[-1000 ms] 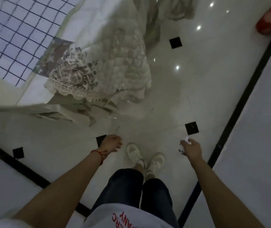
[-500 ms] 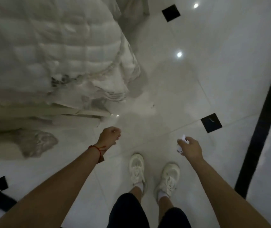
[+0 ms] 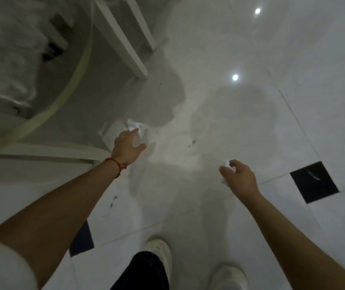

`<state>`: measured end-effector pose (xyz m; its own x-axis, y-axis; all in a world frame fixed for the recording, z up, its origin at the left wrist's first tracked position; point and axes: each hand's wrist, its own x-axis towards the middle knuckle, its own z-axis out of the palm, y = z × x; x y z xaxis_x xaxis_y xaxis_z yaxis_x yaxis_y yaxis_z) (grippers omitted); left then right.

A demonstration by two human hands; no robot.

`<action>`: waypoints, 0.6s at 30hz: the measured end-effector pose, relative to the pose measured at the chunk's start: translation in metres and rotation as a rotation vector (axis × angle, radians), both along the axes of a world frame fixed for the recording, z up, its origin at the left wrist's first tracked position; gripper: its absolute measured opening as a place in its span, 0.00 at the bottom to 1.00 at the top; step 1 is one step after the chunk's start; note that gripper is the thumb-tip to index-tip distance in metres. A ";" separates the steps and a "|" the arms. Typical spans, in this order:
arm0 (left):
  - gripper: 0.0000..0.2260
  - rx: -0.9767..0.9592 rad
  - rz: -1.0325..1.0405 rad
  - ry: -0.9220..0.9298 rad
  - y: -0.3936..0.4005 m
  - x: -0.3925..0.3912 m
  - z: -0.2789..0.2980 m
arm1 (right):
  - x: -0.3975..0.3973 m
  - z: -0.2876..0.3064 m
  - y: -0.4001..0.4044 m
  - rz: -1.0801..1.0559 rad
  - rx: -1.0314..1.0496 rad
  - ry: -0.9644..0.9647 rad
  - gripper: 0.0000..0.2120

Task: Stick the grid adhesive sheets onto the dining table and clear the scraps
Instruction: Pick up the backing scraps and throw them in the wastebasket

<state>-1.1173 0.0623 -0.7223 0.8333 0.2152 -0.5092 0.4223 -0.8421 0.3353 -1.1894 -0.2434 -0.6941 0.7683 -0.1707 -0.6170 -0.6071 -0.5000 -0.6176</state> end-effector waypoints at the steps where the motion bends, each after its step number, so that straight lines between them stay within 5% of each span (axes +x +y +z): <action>1: 0.30 0.039 -0.012 -0.018 0.003 0.007 -0.016 | 0.007 -0.010 -0.001 0.025 -0.017 -0.020 0.13; 5: 0.31 0.130 0.018 -0.093 0.013 0.033 -0.064 | 0.024 -0.048 -0.009 0.101 -0.041 -0.073 0.10; 10: 0.20 0.110 -0.022 -0.117 0.016 0.040 -0.093 | 0.015 -0.076 -0.020 0.137 -0.067 -0.099 0.13; 18: 0.09 0.003 0.003 -0.290 -0.019 -0.004 -0.069 | -0.005 -0.070 -0.038 0.067 -0.084 -0.052 0.14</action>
<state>-1.1216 0.0432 -0.7908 0.9434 0.2193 -0.2487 0.3118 -0.8421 0.4400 -1.1939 -0.2812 -0.7640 0.8101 -0.1672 -0.5620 -0.5390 -0.5894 -0.6017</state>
